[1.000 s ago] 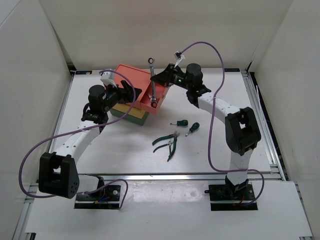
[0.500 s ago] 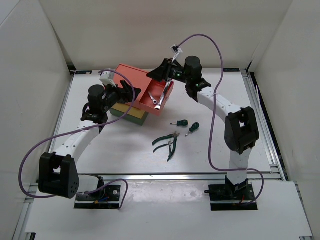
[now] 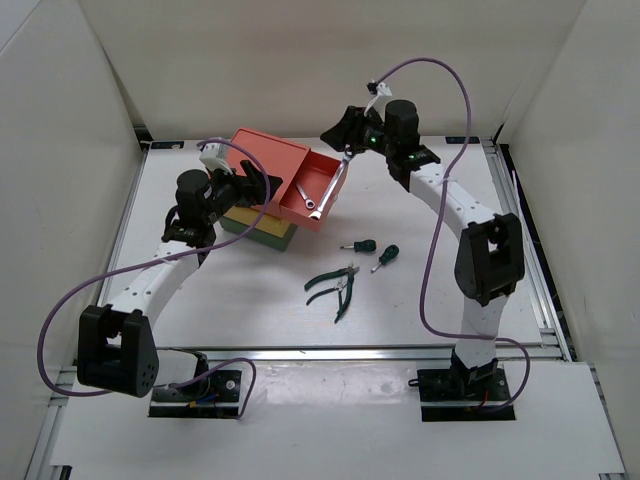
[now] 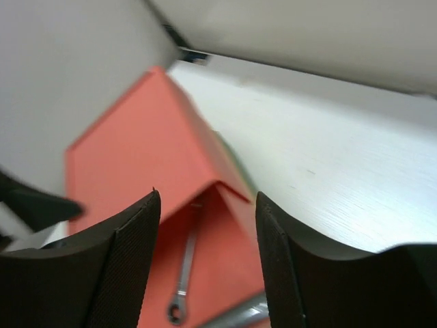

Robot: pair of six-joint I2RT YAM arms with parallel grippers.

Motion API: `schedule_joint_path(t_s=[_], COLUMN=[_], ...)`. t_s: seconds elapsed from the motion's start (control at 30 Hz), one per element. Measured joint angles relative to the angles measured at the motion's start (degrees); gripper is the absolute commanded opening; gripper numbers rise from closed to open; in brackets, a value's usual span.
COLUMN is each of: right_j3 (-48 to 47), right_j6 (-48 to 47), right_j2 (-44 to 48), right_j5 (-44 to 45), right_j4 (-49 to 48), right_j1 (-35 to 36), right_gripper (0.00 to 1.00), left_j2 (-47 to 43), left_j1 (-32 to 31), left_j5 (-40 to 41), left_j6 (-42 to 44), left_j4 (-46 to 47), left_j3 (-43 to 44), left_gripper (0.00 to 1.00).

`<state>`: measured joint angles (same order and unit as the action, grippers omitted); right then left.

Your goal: Sort the tools into containers

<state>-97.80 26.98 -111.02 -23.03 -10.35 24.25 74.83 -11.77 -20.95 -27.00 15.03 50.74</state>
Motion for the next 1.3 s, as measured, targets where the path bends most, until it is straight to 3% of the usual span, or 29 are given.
schedule_joint_path(t_s=[0.13, 0.33, 0.57, 0.83, 1.3], right_j3=[1.2, 3.2, 3.4, 4.7, 4.9], right_j6=[-2.8, -3.2, -1.4, 5.3, 10.6], right_j2=[0.1, 0.3, 0.3, -1.8, -5.1], right_j5=[4.8, 4.2, -1.9, -11.9, -18.0], right_j4=[4.7, 6.1, 5.5, -2.3, -7.1], right_j1=[-2.3, -7.4, -10.8, -11.3, -11.8], right_gripper=[0.63, 0.64, 0.59, 0.57, 0.57], left_j2=[0.0, 0.0, 0.0, 0.0, 0.0], left_j1=[0.0, 0.0, 0.0, 0.0, 0.0], left_j5=[0.0, 0.0, 0.0, 0.0, 0.0], left_j6=[0.0, 0.0, 0.0, 0.0, 0.0], left_j4=[0.0, 0.0, 0.0, 0.0, 0.0], left_j3=[0.0, 0.0, 0.0, 0.0, 0.0], left_gripper=[0.99, 0.99, 0.99, 0.99, 0.99])
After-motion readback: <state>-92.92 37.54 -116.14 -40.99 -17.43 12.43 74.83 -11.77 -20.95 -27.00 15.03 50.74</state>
